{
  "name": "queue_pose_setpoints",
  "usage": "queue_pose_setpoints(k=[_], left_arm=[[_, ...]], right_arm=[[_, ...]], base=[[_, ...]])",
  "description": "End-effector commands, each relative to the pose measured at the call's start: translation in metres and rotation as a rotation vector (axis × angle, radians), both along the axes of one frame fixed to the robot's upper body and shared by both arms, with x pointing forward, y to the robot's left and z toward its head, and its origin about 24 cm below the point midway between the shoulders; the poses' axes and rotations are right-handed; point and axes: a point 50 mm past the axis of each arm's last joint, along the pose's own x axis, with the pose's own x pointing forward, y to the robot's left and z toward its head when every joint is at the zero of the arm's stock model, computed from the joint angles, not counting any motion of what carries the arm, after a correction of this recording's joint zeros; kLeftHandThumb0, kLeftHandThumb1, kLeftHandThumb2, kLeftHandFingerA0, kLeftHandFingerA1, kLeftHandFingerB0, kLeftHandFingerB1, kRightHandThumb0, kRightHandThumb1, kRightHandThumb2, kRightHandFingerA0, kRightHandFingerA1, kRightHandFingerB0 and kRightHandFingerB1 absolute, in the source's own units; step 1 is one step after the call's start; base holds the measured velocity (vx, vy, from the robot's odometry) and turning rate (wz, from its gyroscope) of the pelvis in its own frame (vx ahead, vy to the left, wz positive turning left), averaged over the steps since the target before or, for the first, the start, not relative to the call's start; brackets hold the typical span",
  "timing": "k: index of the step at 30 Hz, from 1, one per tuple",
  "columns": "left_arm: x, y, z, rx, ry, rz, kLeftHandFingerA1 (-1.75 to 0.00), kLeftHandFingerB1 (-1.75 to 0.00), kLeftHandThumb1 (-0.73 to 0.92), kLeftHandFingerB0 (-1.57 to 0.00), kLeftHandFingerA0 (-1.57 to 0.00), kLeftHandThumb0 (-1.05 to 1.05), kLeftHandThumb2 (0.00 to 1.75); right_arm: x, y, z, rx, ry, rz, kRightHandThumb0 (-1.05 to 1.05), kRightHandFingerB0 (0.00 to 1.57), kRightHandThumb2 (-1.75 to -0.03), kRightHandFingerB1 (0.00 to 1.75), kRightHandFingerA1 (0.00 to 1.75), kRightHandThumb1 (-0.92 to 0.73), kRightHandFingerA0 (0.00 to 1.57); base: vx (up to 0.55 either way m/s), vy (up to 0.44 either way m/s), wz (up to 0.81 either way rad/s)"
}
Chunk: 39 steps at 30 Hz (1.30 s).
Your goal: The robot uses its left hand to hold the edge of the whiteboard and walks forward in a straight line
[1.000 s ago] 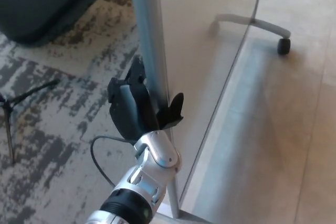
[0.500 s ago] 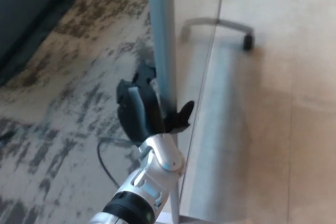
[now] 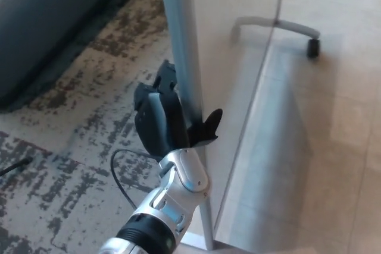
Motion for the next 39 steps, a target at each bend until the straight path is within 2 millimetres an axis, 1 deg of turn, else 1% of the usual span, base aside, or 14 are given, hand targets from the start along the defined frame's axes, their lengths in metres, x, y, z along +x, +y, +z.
queue_pose_setpoints(k=[1, 5, 6, 7, 15, 16, 17, 18, 26, 27, 28, 34, 35, 39], left_arm=[[0.0154, -0.0126, 0.0294, 0.029, -0.107, -0.036, -1.51, -1.38, 0.47, -0.95, -1.03, -0.15, 1.00], [0.0164, -0.0127, 0.0306, 0.027, -0.105, -0.043, -1.55, -1.42, 0.48, -0.91, -1.00, -0.15, 0.99], [0.0165, -0.0126, 0.0306, 0.032, -0.107, -0.042, -1.54, -1.42, 0.48, -0.91, -1.00, -0.16, 0.99], [0.0167, -0.0124, 0.0304, 0.032, -0.107, -0.043, -1.55, -1.44, 0.48, -0.95, -0.97, -0.14, 1.00], [0.0164, -0.0121, 0.0305, 0.040, -0.107, -0.038, -1.54, -1.40, 0.46, -0.92, -1.03, -0.15, 1.02], [0.0170, -0.0126, 0.0313, 0.045, -0.114, -0.046, -1.60, -1.52, 0.48, -0.89, -0.94, -0.12, 0.96], [0.0174, -0.0128, 0.0316, 0.047, -0.118, -0.050, -1.60, -1.52, 0.48, -0.89, -0.94, -0.12, 0.96], [0.0173, -0.0131, 0.0315, 0.046, -0.116, -0.051, -1.66, -1.55, 0.52, -0.83, -1.02, -0.16, 0.94], [0.0177, -0.0147, 0.0319, 0.037, -0.122, -0.056, -1.64, -1.58, 0.51, -0.84, -0.91, -0.13, 0.95], [0.0181, -0.0153, 0.0327, 0.039, -0.124, -0.062, -1.65, -1.54, 0.51, -0.80, -0.98, -0.13, 0.97], [0.0184, -0.0157, 0.0333, 0.040, -0.122, -0.064, -1.64, -1.59, 0.50, -0.84, -0.91, -0.12, 0.96], [0.0191, -0.0147, 0.0337, 0.036, -0.113, -0.060, -1.64, -1.55, 0.47, -0.85, -0.92, -0.10, 0.98], [0.0192, -0.0148, 0.0340, 0.041, -0.114, -0.062, -1.61, -1.53, 0.47, -0.87, -0.94, -0.10, 0.99], [0.0188, -0.0147, 0.0344, 0.043, -0.126, -0.068, -1.61, -1.53, 0.47, -0.87, -0.94, -0.10, 0.99]], right_arm=[[-0.0039, 0.0010, -0.0013, 0.017, 0.002, -0.010, -0.39, 0.50, -0.58, 0.35, 0.64, -0.59, 0.61], [-0.0037, 0.0008, -0.0014, 0.012, 0.004, -0.013, -0.40, 0.50, -0.58, 0.36, 0.61, -0.57, 0.59], [-0.0037, 0.0011, -0.0010, 0.008, 0.000, -0.006, -0.44, 0.42, -0.82, 0.51, 0.65, -0.46, 0.52], [-0.0040, 0.0010, -0.0016, 0.000, 0.011, -0.003, -0.41, 0.49, -0.58, 0.36, 0.68, -0.59, 0.66], [-0.0031, 0.0007, -0.0008, 0.006, 0.002, -0.002, -0.39, 0.50, -0.57, 0.36, 0.75, -0.59, 0.71], [-0.0025, 0.0007, -0.0009, 0.000, 0.007, 0.003, -0.48, 0.43, -0.82, 0.50, 0.72, -0.47, 0.65], [-0.0023, 0.0007, -0.0009, -0.002, 0.009, 0.006, -0.48, 0.43, -0.82, 0.50, 0.72, -0.47, 0.65], [-0.0025, 0.0007, -0.0012, -0.002, 0.012, 0.003, -0.41, 0.50, -0.58, 0.36, 0.62, -0.58, 0.61], [-0.0028, 0.0013, -0.0010, -0.004, 0.002, 0.000, -0.39, 0.51, -0.57, 0.36, 0.85, -0.57, 0.78], [-0.0027, 0.0010, -0.0012, -0.005, 0.009, 0.003, -0.47, 0.42, -0.82, 0.50, 0.64, -0.47, 0.51], [-0.0025, 0.0009, -0.0013, -0.001, 0.009, -0.001, -0.40, 0.50, -0.58, 0.36, 0.65, -0.58, 0.62], [-0.0015, 0.0017, -0.0007, -0.002, -0.002, 0.004, -0.46, 0.44, -0.81, 0.51, 0.65, -0.46, 0.51], [-0.0013, 0.0014, -0.0007, -0.004, 0.001, 0.006, -0.41, 0.51, -0.57, 0.35, 0.83, -0.58, 0.76], [-0.0015, 0.0012, -0.0008, -0.014, 0.006, 0.011, -0.41, 0.51, -0.58, 0.36, 0.73, -0.57, 0.72]], base=[[0.26, -0.106, -0.06], [0.29, -0.046, -0.08], [0.29, 0.031, -0.15], [0.31, 0.082, -0.25], [0.39, 0.093, -0.50], [0.37, 0.087, 0.11], [0.36, -0.057, 0.06], [0.31, -0.123, 0.14], [0.35, -0.287, 0.46], [0.29, -0.290, 0.77], [0.33, -0.319, 0.76], [0.30, -0.165, 0.07], [0.36, -0.073, -0.14], [0.39, 0.042, -0.24]])
